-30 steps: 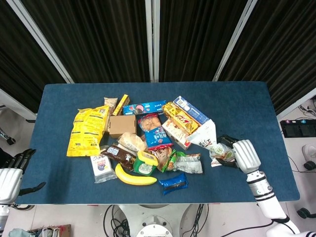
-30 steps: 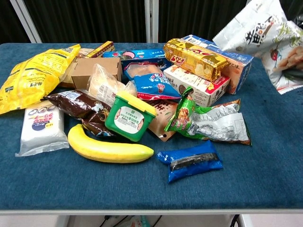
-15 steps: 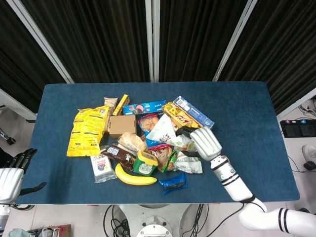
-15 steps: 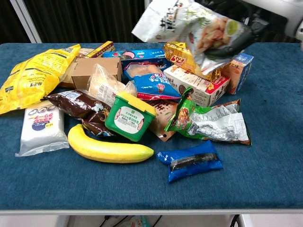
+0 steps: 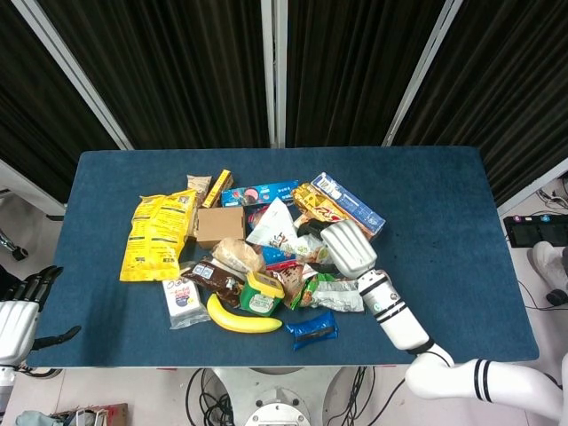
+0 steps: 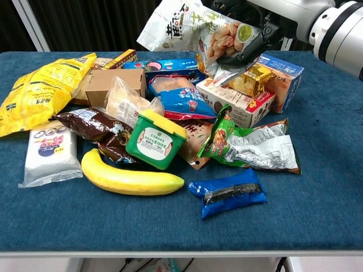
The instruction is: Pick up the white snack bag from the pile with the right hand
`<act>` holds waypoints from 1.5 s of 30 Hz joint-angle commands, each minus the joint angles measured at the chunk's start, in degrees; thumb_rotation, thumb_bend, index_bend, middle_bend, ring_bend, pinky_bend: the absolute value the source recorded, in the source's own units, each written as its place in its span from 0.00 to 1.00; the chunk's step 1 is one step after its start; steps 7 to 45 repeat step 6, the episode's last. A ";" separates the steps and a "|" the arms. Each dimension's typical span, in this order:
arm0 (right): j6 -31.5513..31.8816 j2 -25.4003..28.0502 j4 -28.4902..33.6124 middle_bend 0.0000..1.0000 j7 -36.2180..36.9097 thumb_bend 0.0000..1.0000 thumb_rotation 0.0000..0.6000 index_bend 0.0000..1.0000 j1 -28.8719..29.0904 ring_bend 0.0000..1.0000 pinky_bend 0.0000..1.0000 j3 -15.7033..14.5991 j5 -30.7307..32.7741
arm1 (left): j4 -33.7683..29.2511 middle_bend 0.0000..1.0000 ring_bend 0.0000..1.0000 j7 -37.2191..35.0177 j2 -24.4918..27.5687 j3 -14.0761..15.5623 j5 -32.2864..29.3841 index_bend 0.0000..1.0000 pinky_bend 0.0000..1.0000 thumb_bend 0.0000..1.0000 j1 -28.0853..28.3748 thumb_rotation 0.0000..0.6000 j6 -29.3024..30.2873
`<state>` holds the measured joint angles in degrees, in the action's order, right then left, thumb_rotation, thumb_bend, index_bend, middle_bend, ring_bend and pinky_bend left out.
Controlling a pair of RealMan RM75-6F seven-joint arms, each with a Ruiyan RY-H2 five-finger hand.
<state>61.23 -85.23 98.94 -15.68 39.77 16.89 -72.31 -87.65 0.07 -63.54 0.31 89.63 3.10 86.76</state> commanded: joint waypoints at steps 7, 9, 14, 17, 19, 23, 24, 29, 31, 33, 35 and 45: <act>0.86 0.91 0.31 0.61 1.17 0.36 1.00 0.78 -0.02 0.60 0.77 -0.32 -0.21 | 0.14 0.10 0.13 -0.01 -0.06 -0.16 -0.08 0.11 0.27 0.00 0.34 0.80 -0.41; 0.86 0.91 0.31 0.61 1.17 0.36 1.00 0.78 -0.02 0.60 0.77 -0.32 -0.21 | 0.14 0.10 0.13 -0.01 -0.06 -0.16 -0.08 0.11 0.27 0.00 0.34 0.80 -0.41; 0.86 0.91 0.31 0.61 1.17 0.36 1.00 0.78 -0.02 0.60 0.77 -0.32 -0.21 | 0.14 0.10 0.13 -0.01 -0.06 -0.16 -0.08 0.11 0.27 0.00 0.34 0.80 -0.41; 0.86 0.91 0.31 0.61 1.17 0.36 1.00 0.78 -0.02 0.60 0.77 -0.32 -0.21 | 0.14 0.10 0.13 -0.01 -0.06 -0.16 -0.08 0.11 0.27 0.00 0.34 0.80 -0.41; 0.86 0.91 0.31 0.61 1.17 0.36 1.00 0.78 -0.02 0.60 0.77 -0.32 -0.21 | 0.14 0.10 0.13 -0.01 -0.06 -0.16 -0.08 0.11 0.27 0.00 0.34 0.80 -0.41; 0.86 0.91 0.31 0.61 1.17 0.36 1.00 0.78 -0.02 0.60 0.77 -0.32 -0.21 | 0.14 0.10 0.13 -0.01 -0.06 -0.16 -0.08 0.11 0.27 0.00 0.34 0.80 -0.41; 0.86 0.91 0.31 0.61 1.17 0.36 1.00 0.78 -0.02 0.60 0.77 -0.32 -0.21 | 0.14 0.10 0.13 -0.01 -0.06 -0.16 -0.08 0.11 0.27 0.00 0.34 0.80 -0.41; 0.86 0.91 0.31 0.61 1.17 0.36 1.00 0.78 -0.02 0.60 0.77 -0.32 -0.21 | 0.14 0.10 0.13 -0.01 -0.06 -0.16 -0.08 0.11 0.27 0.00 0.34 0.80 -0.41; 0.86 0.91 0.31 0.61 1.17 0.36 1.00 0.78 -0.02 0.60 0.77 -0.32 -0.21 | 0.14 0.10 0.13 -0.01 -0.06 -0.16 -0.08 0.11 0.27 0.00 0.34 0.80 -0.41; 0.86 0.91 0.31 0.61 1.17 0.36 1.00 0.78 -0.02 0.60 0.77 -0.32 -0.21 | 0.14 0.10 0.13 -0.01 -0.06 -0.16 -0.08 0.11 0.27 0.00 0.34 0.80 -0.41; 0.86 0.91 0.31 0.61 1.17 0.36 1.00 0.78 -0.02 0.60 0.77 -0.32 -0.21 | 0.14 0.10 0.13 -0.01 -0.06 -0.16 -0.08 0.11 0.27 0.00 0.34 0.80 -0.41; 0.86 0.91 0.31 0.61 1.17 0.36 1.00 0.78 -0.02 0.60 0.77 -0.32 -0.21 | 0.14 0.10 0.13 -0.01 -0.06 -0.16 -0.08 0.11 0.27 0.00 0.34 0.80 -0.41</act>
